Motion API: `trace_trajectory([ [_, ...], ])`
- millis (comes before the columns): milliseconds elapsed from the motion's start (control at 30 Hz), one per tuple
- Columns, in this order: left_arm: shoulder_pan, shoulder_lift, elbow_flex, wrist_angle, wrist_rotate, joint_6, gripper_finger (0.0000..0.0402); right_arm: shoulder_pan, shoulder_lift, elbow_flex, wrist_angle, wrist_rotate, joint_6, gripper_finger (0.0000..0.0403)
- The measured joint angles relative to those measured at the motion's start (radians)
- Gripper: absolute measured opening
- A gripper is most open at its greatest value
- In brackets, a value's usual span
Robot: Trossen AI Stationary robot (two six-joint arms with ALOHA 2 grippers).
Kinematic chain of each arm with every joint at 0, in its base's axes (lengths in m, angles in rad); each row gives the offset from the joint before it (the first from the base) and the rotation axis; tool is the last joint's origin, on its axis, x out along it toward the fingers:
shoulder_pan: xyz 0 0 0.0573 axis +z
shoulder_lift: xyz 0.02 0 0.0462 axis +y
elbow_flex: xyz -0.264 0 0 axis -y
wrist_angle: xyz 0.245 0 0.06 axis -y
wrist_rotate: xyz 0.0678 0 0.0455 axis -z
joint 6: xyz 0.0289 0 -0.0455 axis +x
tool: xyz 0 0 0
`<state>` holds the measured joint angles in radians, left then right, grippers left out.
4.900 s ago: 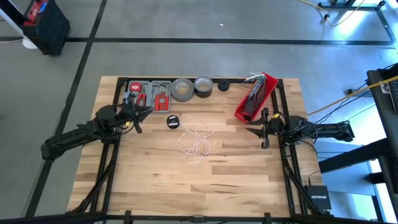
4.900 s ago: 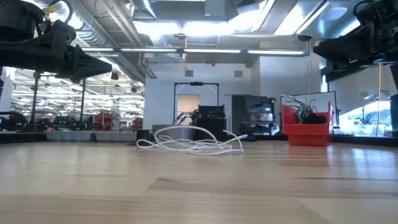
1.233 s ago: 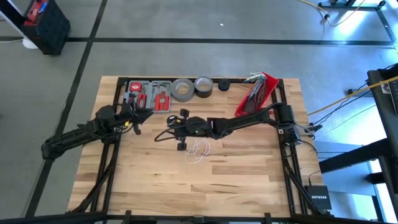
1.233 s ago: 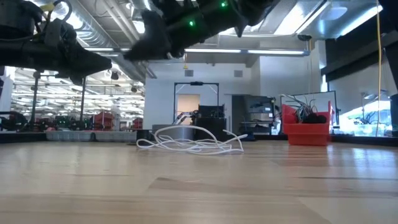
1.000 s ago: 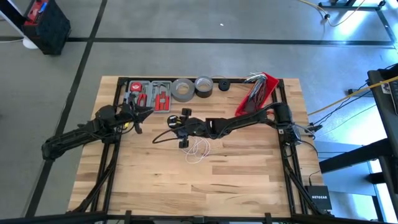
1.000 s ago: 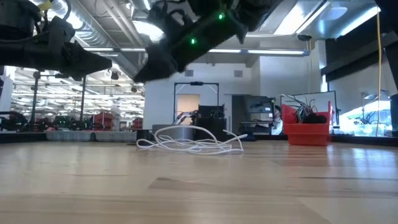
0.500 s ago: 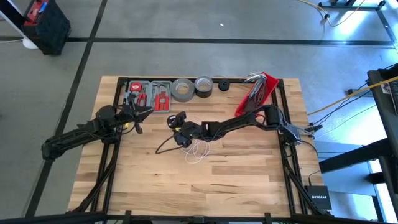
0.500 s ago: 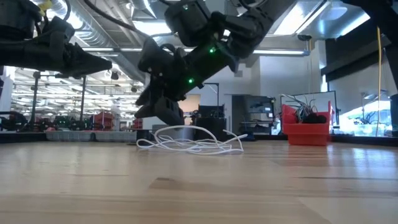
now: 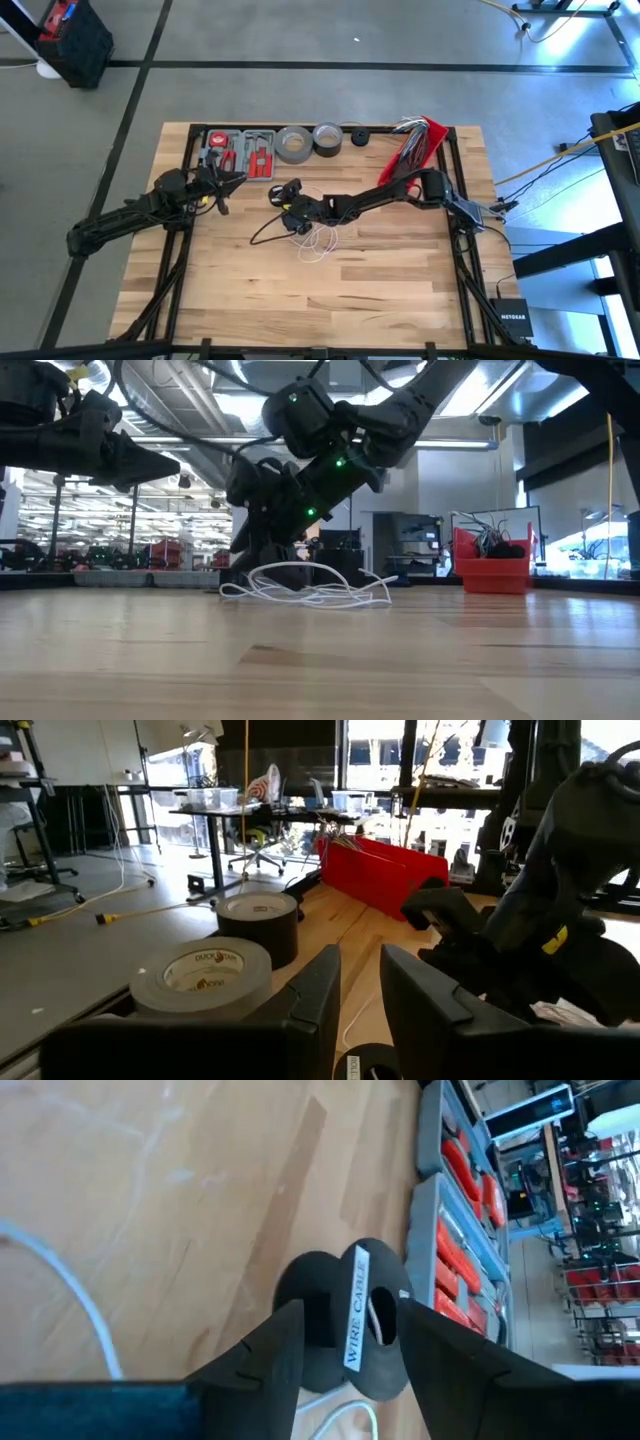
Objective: Coil cords
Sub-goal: Coil the white wire on the black spool
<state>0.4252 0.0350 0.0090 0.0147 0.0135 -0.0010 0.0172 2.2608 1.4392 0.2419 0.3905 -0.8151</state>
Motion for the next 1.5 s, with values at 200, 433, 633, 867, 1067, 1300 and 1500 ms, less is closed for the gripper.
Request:
trace_trajectory([
  [200,0.0,0.0,0.0,-0.001,0.0,-0.002,0.0068,-0.007,0.017,0.001,0.028,0.103,-0.006,0.0165],
  [433,0.0,0.0,0.0,-0.003,0.0,0.0,0.0068,-0.021,0.018,0.0,0.034,0.106,-0.002,0.0165],
  [633,0.0,0.0,0.0,-0.003,0.0,-0.001,0.0068,-0.033,0.018,0.0,0.045,0.088,0.004,0.0165],
  [867,0.0,0.0,0.0,-0.003,0.0,-0.003,0.0068,-0.06,0.018,0.0,0.038,0.036,0.08,0.0147],
  [1067,0.0,0.0,0.0,-0.004,0.0,-0.003,0.0068,-0.065,0.018,0.0,0.038,0.046,0.08,0.0106],
  [1300,0.0,0.0,0.0,-0.004,0.0,-0.003,0.0068,-0.079,0.018,0.0,0.025,0.071,0.112,0.0032],
  [1500,0.0,0.001,0.0,-0.004,0.0,-0.003,0.0068,-0.084,0.016,0.001,0.025,0.079,0.186,0.0012],
])
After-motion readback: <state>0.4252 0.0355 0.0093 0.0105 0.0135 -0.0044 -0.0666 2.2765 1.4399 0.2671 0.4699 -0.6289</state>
